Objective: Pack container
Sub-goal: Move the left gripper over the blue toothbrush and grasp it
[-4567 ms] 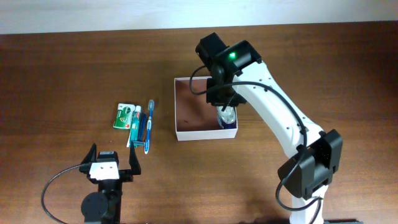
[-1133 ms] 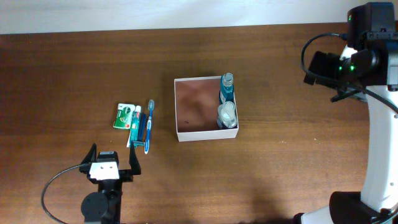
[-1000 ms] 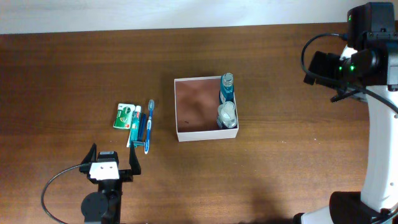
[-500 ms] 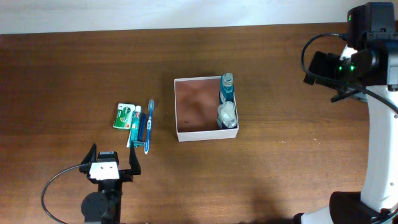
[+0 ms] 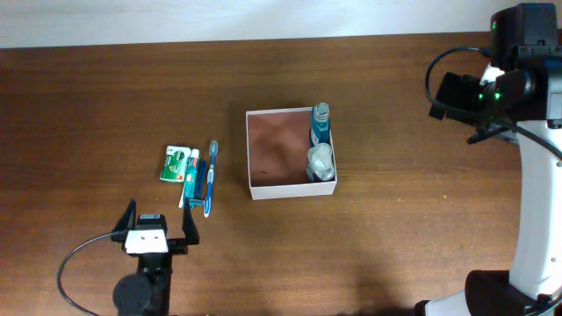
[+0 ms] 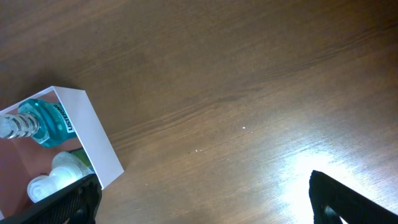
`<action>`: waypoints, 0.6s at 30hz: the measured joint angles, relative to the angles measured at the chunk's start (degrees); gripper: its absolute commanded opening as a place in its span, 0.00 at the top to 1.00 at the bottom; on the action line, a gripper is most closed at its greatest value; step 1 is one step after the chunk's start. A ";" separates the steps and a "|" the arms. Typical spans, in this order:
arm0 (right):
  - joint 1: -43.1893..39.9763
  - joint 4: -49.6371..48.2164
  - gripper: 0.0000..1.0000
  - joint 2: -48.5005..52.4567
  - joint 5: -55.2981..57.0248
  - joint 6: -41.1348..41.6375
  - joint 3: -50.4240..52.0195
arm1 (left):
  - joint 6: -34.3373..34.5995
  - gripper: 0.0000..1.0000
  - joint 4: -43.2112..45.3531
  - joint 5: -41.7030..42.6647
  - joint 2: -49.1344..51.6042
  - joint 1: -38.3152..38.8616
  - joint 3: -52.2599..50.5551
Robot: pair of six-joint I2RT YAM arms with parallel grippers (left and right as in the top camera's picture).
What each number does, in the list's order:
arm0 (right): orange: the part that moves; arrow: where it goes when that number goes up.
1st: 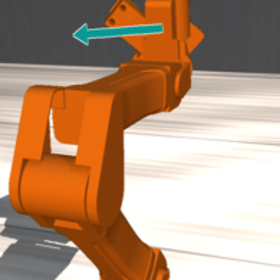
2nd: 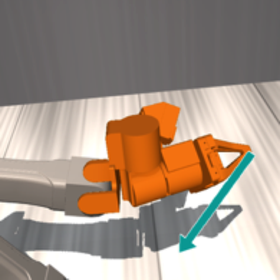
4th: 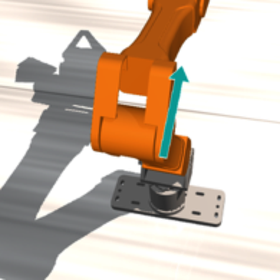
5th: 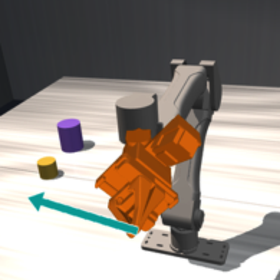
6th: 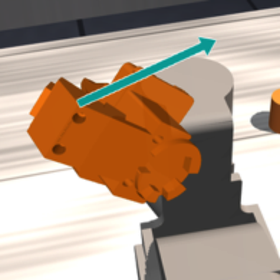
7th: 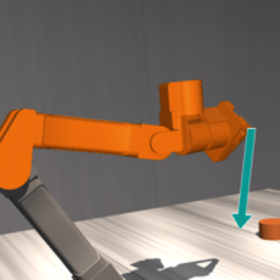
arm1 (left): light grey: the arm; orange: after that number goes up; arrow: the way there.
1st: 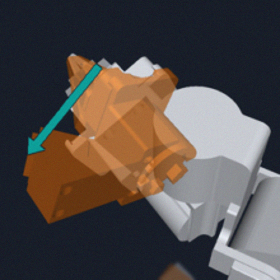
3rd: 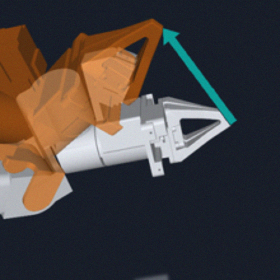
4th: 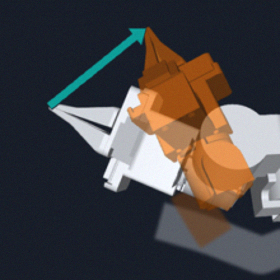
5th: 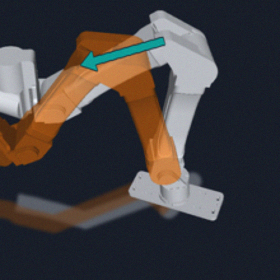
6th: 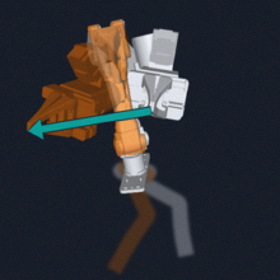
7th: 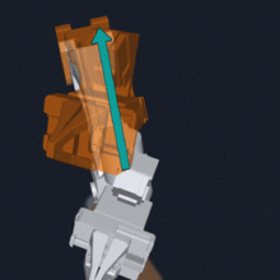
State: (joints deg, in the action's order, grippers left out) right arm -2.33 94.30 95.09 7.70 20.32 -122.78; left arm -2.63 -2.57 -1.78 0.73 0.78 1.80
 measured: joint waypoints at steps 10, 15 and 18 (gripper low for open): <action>0.00 -0.02 0.02 0.00 -0.02 0.02 0.00 | -0.02 0.01 1.95 9.88 5.79 0.07 9.11; 0.00 0.11 0.02 0.00 0.00 0.02 0.00 | -0.02 0.01 -9.73 10.60 20.20 0.07 26.40; 0.00 -0.09 0.02 0.02 0.02 -0.02 0.00 | -0.07 0.01 -17.94 10.86 33.00 0.07 36.06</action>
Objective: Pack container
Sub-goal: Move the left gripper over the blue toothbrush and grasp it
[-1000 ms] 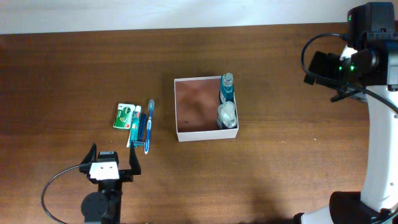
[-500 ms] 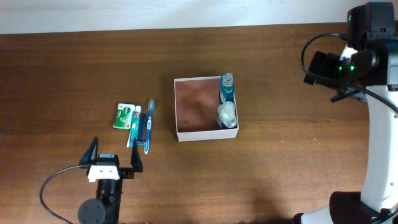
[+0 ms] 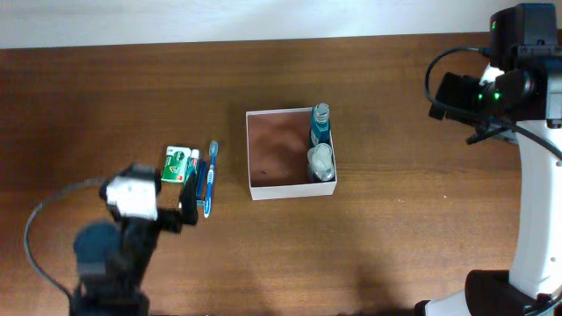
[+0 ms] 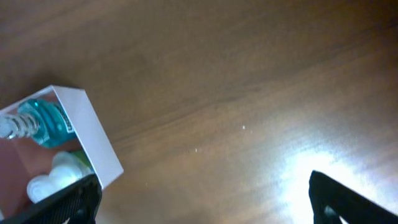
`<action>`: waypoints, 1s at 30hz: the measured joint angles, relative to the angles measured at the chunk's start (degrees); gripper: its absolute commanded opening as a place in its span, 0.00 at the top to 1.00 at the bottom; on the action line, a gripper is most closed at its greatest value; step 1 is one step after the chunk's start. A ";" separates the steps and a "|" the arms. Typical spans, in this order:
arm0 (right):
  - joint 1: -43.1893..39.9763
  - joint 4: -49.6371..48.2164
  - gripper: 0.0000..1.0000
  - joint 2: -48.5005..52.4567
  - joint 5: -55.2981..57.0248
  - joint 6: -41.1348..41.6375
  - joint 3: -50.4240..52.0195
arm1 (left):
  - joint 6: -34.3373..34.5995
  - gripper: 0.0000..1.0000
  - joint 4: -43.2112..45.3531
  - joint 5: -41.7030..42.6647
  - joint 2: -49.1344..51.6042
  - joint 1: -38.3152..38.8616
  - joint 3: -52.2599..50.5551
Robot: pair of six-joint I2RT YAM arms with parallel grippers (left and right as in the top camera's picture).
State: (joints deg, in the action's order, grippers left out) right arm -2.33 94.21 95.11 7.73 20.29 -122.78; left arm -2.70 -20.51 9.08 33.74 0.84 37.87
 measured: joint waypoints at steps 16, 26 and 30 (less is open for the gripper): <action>0.00 0.09 0.01 0.00 -0.04 0.02 0.00 | -1.51 0.34 -8.63 6.32 34.71 0.00 10.56; 0.00 0.09 0.01 0.00 -0.02 0.02 0.00 | -2.67 0.60 -8.57 6.97 46.47 1.38 10.69; 0.00 0.09 0.02 0.00 -0.02 0.04 0.00 | -2.67 0.60 -7.48 4.92 48.68 4.68 10.69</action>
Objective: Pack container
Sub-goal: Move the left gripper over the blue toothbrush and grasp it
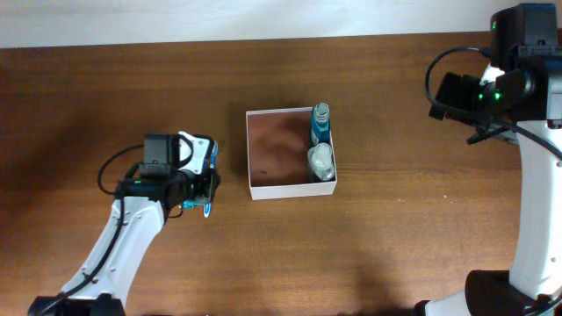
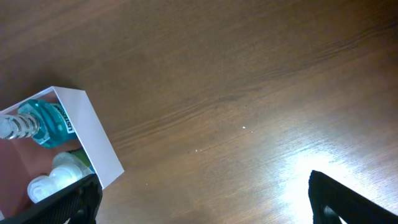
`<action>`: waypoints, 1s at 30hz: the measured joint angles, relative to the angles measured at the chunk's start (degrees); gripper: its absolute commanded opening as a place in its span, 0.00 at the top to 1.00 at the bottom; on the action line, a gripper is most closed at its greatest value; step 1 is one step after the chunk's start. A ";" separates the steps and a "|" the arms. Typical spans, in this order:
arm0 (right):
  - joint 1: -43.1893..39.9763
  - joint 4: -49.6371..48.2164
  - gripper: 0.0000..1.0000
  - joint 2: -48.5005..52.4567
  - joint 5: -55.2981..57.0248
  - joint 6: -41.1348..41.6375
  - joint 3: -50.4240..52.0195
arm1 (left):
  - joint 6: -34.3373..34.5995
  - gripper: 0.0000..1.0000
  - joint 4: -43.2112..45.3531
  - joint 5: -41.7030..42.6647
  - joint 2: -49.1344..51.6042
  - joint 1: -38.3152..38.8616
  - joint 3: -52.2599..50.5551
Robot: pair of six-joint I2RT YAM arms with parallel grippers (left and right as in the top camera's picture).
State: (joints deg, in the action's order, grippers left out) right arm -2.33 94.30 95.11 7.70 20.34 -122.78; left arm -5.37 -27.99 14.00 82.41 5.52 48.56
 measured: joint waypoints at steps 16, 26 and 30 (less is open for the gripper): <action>0.00 0.02 0.02 0.00 0.00 -0.02 0.00 | 0.00 0.60 6.69 -7.41 8.72 2.51 0.11; 0.00 0.00 0.02 0.00 0.00 0.00 0.00 | 0.00 0.63 7.98 -7.72 13.38 2.51 0.11; 0.00 0.02 0.02 0.00 -0.02 -0.02 0.00 | 0.28 0.64 9.18 -9.18 15.61 2.51 0.11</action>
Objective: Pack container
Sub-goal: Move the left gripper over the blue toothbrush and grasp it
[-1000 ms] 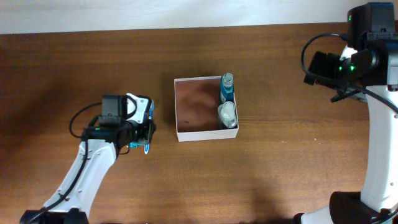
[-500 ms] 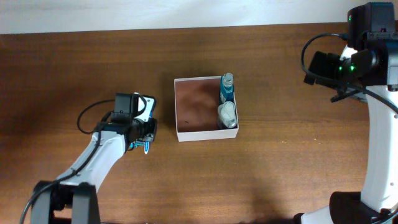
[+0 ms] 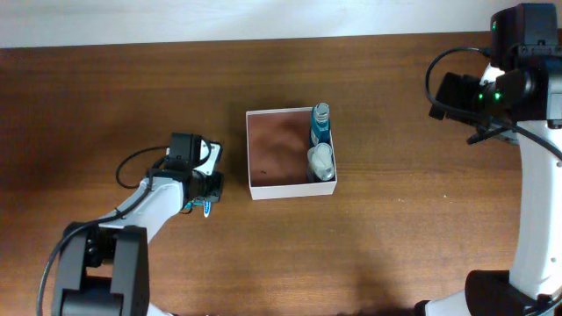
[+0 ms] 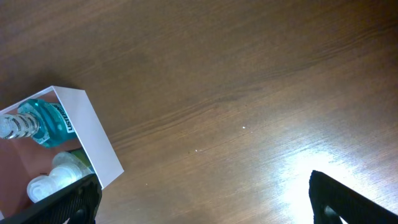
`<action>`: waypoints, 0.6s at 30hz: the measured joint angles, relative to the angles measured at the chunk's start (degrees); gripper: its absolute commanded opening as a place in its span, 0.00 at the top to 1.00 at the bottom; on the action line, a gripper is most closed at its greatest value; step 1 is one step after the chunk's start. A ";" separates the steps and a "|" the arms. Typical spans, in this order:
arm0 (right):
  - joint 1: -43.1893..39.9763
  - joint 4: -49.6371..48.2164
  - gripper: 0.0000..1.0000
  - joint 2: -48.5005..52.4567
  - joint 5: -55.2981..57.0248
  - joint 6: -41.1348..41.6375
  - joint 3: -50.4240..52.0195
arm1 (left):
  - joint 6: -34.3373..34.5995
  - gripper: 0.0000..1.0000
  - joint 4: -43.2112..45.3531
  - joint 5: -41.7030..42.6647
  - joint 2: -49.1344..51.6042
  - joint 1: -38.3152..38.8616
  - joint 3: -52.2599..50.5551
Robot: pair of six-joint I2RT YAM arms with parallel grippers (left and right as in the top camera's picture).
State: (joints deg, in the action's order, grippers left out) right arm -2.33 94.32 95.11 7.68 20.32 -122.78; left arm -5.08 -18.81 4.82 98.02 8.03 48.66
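A white box [image 3: 291,191] stands at the table's middle. Along its right wall are a blue mouthwash bottle [image 3: 320,125] and a clear white-capped bottle [image 3: 320,161]. My left gripper [image 3: 207,183] is down left of the box, over the spot where a blue toothbrush lies. Only the toothbrush's end [image 3: 205,209] sticks out below it. The wrist hides the fingers, so their state is unclear. My right gripper [image 4: 205,208] hangs open, high over bare table right of the box, holding nothing.
The right arm's body [image 3: 492,88] stands at the far right of the table. The right wrist view shows the box's corner [image 4: 93,140] at the left and bare wood with a light glare. The left arm's cable loops beside its wrist.
My left gripper has shifted a little to the right and toward the front, closer to the box, still over the toothbrush. The right arm and the box's contents have not moved.
My left gripper was open near the front edge, below a green toothpaste box and the blue toothbrush lying left of the white box. Then it was raised beside them, then lowered over them, covering the toothpaste. Now it sits slightly nearer the box. The right arm stayed still.
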 measured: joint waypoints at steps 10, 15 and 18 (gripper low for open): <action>0.00 -0.02 0.02 0.00 0.00 0.02 0.00 | 2.10 0.73 0.59 -0.46 0.90 0.00 0.81; 0.00 0.00 0.02 0.00 0.00 0.00 0.00 | 2.49 0.82 0.90 0.20 1.01 0.00 0.81; 0.00 -0.02 0.02 0.00 0.02 0.00 0.00 | 2.56 0.84 0.92 0.52 1.09 0.00 0.81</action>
State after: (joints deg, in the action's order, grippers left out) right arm -2.33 94.30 95.11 7.70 20.32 -122.78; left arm -2.52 -17.89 5.34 99.11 8.03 49.47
